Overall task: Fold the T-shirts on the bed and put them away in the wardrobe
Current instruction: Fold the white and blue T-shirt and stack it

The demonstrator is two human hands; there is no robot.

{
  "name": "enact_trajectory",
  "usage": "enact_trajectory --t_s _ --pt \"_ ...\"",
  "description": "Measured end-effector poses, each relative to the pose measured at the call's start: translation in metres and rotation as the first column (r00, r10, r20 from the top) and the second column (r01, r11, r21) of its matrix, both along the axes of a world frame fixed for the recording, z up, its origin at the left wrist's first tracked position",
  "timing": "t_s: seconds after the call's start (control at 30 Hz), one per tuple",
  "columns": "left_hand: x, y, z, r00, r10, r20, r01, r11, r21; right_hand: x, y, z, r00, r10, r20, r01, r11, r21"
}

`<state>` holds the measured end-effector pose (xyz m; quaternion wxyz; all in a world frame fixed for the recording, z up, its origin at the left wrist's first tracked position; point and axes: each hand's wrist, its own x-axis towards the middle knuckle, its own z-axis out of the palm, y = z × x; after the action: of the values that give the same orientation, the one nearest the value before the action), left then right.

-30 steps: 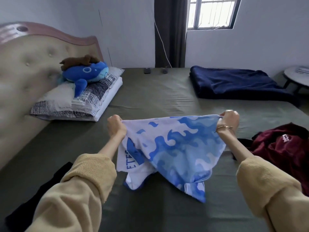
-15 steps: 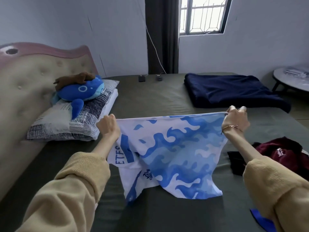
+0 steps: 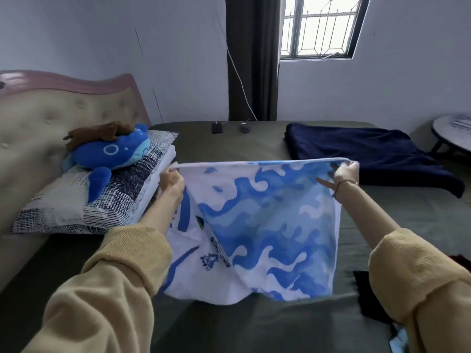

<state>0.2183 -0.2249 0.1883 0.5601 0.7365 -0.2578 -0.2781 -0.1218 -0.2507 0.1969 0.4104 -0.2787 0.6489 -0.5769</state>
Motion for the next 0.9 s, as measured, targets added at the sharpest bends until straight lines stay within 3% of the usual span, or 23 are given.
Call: enact_trajectory --t_s 0.07,0.17,0.4,0.5,0.57,0.7,0.8,0.9 --pt "-0.005 -0.012 0.012 0.985 -0.008 0.170 0.021 0.997 -0.071 -0.004 -0.012 0.018 0.997 -0.019 -0.080 0.012 0.997 -0.082" --pt "-0.013 -0.018 0.034 0.950 -0.016 0.310 0.069 0.985 -0.158 -0.010 -0.019 0.044 0.994 -0.068 -0.091 0.050 0.982 -0.182" --pt "-0.023 0.010 0.016 0.886 -0.012 0.463 0.111 0.976 -0.186 -0.028 -0.001 0.020 0.972 -0.230 -0.047 0.213 0.948 -0.238" --pt "-0.024 0.032 -0.032 0.874 -0.045 0.484 0.066 0.997 -0.027 -0.040 0.021 -0.026 0.952 -0.274 -0.135 0.272 0.962 -0.030" --pt "-0.026 0.051 -0.065 0.862 -0.097 0.498 0.028 0.989 0.144 -0.049 0.034 -0.064 0.961 -0.256 -0.107 0.265 0.961 0.075" --pt "-0.034 0.102 -0.139 0.862 -0.191 0.469 -0.005 0.922 0.386 -0.060 0.071 -0.136 0.953 -0.303 -0.024 0.304 0.944 0.131" --pt "-0.043 0.145 -0.190 0.837 -0.259 0.482 -0.042 0.848 0.528 -0.066 0.115 -0.180 0.927 -0.211 -0.311 0.272 0.947 0.169" --pt "-0.049 0.177 -0.216 0.806 -0.300 0.510 -0.061 0.816 0.575 -0.073 0.145 -0.201 0.856 -0.100 -0.507 0.233 0.950 0.207"
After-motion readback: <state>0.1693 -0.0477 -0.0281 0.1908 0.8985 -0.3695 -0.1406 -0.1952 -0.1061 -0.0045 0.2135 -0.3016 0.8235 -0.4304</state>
